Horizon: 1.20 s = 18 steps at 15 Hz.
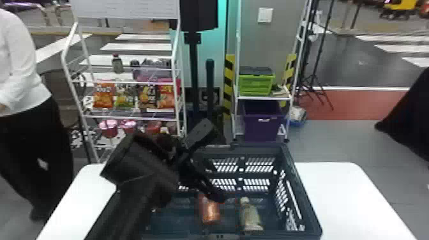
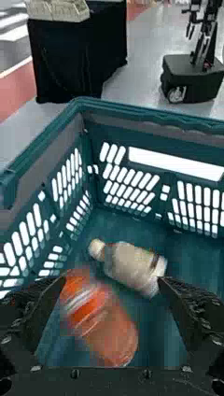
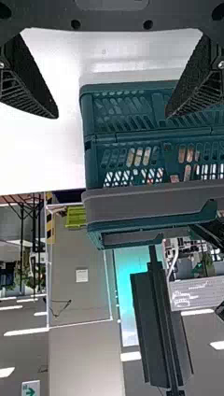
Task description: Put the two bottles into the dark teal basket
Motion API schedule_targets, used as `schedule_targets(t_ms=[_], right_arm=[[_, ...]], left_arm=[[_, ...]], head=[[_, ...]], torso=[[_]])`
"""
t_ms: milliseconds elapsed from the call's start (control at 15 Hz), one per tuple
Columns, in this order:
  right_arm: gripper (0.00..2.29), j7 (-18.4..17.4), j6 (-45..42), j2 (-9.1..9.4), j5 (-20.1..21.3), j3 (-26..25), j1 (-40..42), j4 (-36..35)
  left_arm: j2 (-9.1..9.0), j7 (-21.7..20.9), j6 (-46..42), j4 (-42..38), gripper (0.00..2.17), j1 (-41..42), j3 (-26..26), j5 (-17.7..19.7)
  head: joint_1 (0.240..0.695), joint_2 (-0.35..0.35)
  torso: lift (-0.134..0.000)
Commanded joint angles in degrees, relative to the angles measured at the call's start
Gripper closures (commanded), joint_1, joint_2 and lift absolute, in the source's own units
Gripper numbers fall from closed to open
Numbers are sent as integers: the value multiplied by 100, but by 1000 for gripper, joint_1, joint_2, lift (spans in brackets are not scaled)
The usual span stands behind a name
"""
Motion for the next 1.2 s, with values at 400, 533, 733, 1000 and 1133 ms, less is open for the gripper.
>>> schedule_targets(t_ms=[400,533,733,1000,1133], right_arm=[[26,18,-468,-83,8,-150,263,-419],[26,35,-714,-127,17,-185,325,-472],[26,44,-767,-258,17,-185,351,-595],[26,53,-591,-469,-27,-185,378,-868],[26,53,-345,-601,-54,-185,404,-1061]], left_arm=[[-15,1595,1194,-3530,103,1535,2288,2050],[-15,2350,1247,-4444,103,2299,2719,2595],[-15,3229,1194,-5472,103,3547,3307,3483],[-15,3818,-283,-5877,100,5261,3808,3914],[-15,4196,-1689,-5815,103,6061,3808,4090]], head=[[499,0],[499,0],[499,0],[499,0],[499,0]], torso=[[0],[0],[0],[0],[0]])
